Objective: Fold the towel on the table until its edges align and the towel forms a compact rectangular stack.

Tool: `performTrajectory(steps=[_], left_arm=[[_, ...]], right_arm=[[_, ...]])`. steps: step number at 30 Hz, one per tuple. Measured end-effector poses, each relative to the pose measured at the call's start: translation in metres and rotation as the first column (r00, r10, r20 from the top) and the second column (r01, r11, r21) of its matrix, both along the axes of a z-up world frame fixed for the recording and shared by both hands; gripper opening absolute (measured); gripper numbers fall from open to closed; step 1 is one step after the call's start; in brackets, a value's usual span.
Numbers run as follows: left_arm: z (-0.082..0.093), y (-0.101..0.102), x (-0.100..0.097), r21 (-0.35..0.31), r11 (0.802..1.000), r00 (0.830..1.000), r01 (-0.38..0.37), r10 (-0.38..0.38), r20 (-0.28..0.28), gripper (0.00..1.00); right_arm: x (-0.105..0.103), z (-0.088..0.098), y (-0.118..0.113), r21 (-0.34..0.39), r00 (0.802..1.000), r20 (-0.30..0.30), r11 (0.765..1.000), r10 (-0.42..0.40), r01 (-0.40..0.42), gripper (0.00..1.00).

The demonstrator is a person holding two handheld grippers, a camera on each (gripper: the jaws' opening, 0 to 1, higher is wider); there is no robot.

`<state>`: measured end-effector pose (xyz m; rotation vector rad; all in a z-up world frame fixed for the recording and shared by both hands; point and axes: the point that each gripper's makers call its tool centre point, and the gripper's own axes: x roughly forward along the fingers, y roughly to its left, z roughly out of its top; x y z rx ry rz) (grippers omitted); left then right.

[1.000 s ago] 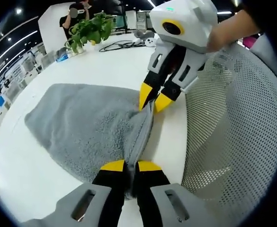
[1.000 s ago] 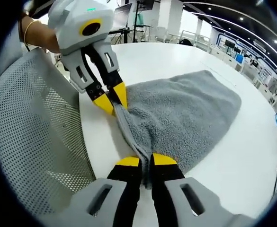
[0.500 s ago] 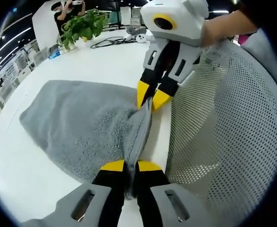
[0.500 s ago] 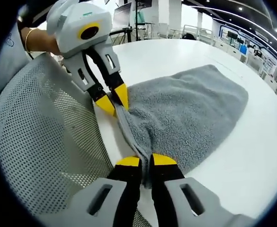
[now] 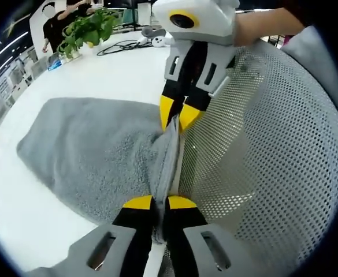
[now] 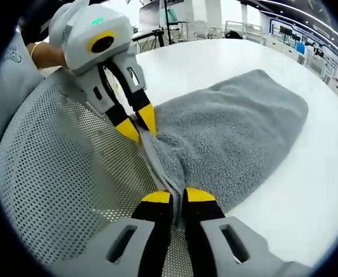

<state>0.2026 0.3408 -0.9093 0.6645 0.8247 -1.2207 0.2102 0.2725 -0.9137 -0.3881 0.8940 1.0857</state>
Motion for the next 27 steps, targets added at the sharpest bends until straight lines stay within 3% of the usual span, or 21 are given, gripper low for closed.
performTrajectory(steps=[10, 27], left_arm=[[0.012, 0.001, -0.015, 0.011, 0.999, 0.999, 0.031, -0.031, 0.007, 0.07], [0.071, 0.006, -0.006, -0.054, 0.999, 0.996, -0.004, 0.009, 0.09, 0.07]], right_arm=[[-0.015, 0.009, 0.0, 0.01, 1.0, -0.005, 1.0, 0.024, -0.024, 0.04], [-0.01, 0.069, 0.003, 0.05, 0.997, 0.07, 0.998, 0.025, -0.028, 0.04]])
